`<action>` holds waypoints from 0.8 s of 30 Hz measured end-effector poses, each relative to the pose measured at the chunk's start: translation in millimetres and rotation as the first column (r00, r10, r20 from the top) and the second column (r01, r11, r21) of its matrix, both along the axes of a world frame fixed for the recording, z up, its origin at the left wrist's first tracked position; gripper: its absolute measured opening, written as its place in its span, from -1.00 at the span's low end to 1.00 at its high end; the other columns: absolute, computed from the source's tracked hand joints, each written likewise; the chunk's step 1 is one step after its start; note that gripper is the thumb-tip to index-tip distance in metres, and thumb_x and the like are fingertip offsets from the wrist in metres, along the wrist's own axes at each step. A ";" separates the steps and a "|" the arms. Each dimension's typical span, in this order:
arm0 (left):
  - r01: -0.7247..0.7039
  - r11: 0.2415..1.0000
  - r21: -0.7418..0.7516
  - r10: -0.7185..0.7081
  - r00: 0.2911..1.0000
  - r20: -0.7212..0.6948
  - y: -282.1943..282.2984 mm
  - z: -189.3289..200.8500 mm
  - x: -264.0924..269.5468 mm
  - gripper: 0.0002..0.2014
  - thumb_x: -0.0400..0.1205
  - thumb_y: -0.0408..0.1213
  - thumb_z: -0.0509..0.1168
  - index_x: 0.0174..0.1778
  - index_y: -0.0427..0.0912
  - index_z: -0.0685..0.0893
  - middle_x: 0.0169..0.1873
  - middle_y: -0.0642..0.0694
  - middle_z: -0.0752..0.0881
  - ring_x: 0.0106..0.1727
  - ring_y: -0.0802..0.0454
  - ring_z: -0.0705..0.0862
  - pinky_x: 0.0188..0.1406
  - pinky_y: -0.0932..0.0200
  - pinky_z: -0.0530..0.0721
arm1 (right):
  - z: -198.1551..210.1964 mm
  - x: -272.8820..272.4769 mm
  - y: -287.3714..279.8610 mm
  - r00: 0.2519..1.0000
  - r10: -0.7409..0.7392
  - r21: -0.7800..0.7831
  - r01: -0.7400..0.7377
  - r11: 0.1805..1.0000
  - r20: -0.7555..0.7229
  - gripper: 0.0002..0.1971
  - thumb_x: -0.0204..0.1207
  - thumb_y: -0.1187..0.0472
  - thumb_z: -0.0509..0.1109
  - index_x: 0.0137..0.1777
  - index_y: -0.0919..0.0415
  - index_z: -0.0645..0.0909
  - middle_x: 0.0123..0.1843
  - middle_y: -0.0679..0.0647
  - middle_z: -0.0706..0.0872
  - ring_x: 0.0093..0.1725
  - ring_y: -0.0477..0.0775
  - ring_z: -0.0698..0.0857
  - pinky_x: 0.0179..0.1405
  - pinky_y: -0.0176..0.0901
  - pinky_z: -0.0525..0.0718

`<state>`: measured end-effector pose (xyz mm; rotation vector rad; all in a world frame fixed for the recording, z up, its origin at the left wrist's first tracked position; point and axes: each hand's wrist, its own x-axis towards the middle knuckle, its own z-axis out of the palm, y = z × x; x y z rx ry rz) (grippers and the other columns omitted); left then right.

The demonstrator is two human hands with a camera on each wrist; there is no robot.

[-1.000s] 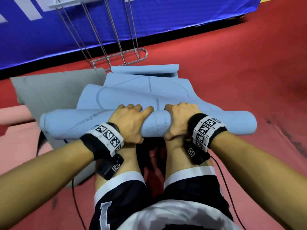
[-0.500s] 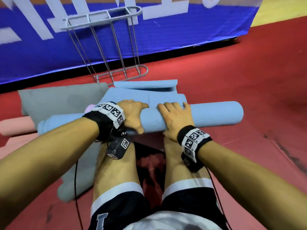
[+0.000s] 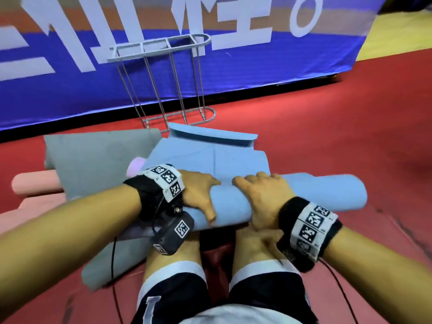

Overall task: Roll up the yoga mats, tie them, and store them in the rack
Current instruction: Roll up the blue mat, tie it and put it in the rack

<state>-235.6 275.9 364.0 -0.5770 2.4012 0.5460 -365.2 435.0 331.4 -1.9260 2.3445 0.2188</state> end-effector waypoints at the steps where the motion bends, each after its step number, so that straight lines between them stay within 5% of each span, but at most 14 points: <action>1: 0.020 0.998 0.060 -0.022 0.999 0.026 3.0 -11.6 -3.4 -0.25 0.03 0.22 0.57 0.15 0.06 0.67 -0.01 0.12 0.80 0.05 0.05 0.77 0.21 -0.01 0.73 | -9.5 2.8 7.2 0.999 -0.027 0.040 0.026 0.999 0.039 -0.21 0.16 -0.08 0.56 0.40 -0.09 0.32 0.24 -0.03 0.65 0.27 0.21 0.63 0.18 0.09 0.55; 7: -0.005 0.945 0.328 -0.016 0.998 0.059 -10.9 -45.6 -15.6 -0.24 0.02 0.11 0.66 0.20 0.06 0.74 0.04 0.08 0.85 0.15 0.04 0.81 0.27 -0.10 0.75 | -25.4 0.1 5.1 0.984 -0.117 0.092 0.106 0.990 0.134 -0.33 0.11 0.00 0.54 0.23 -0.08 0.36 0.04 -0.04 0.66 0.12 0.19 0.66 0.10 0.07 0.55; 13: -0.069 0.878 0.474 0.011 0.992 0.126 -22.2 -49.4 -15.3 -0.40 0.12 -0.09 0.70 0.12 0.04 0.78 0.01 0.00 0.87 0.14 -0.06 0.83 0.23 -0.12 0.78 | -31.4 3.0 -4.3 0.973 -0.140 0.159 0.112 0.981 0.181 -0.12 -0.01 -0.35 0.64 0.28 -0.09 0.36 0.10 -0.03 0.66 0.13 0.18 0.66 0.11 0.12 0.61; 17: -0.133 0.868 0.478 0.066 0.986 0.155 -33.0 -50.6 -11.7 -0.37 0.14 -0.01 0.72 0.16 0.06 0.80 0.07 -0.01 0.86 0.17 -0.09 0.82 0.30 -0.19 0.74 | -28.1 1.4 -18.4 0.968 -0.171 0.161 0.142 0.977 0.186 -0.20 -0.07 -0.39 0.61 0.14 -0.11 0.42 -0.06 -0.07 0.70 0.00 0.17 0.73 -0.09 0.00 0.57; 19: -0.114 0.927 0.358 0.078 0.991 0.113 -36.7 -48.7 -6.4 -0.32 0.08 0.23 0.67 0.13 0.14 0.76 0.04 0.09 0.85 0.14 -0.02 0.81 0.31 -0.13 0.73 | -26.2 1.3 -28.4 0.968 -0.182 0.191 0.149 0.970 0.170 -0.20 -0.13 -0.41 0.60 0.09 -0.11 0.44 -0.18 -0.08 0.68 -0.13 0.16 0.70 -0.15 -0.03 0.52; 21: -0.003 0.997 0.075 0.004 1.000 -0.014 -32.4 -47.3 0.1 -0.19 0.08 0.44 0.57 0.21 0.18 0.64 0.05 0.14 0.76 0.11 0.02 0.74 0.27 -0.05 0.69 | -24.7 -0.2 -38.2 0.967 -0.196 0.233 0.154 0.960 0.166 -0.19 -0.16 -0.43 0.61 0.09 -0.11 0.47 -0.26 -0.10 0.61 -0.20 0.15 0.62 -0.14 -0.05 0.53; 24: 0.046 0.969 -0.242 -0.077 0.989 -0.122 -11.0 -55.2 18.7 0.02 0.09 0.49 0.55 0.40 0.11 0.39 0.13 0.03 0.57 0.11 -0.08 0.64 0.15 -0.04 0.64 | -22.4 -3.6 -54.5 0.964 -0.192 0.294 0.133 0.946 0.181 -0.19 -0.19 -0.45 0.61 0.07 -0.12 0.54 -0.28 -0.14 0.60 -0.21 0.09 0.64 -0.15 -0.09 0.58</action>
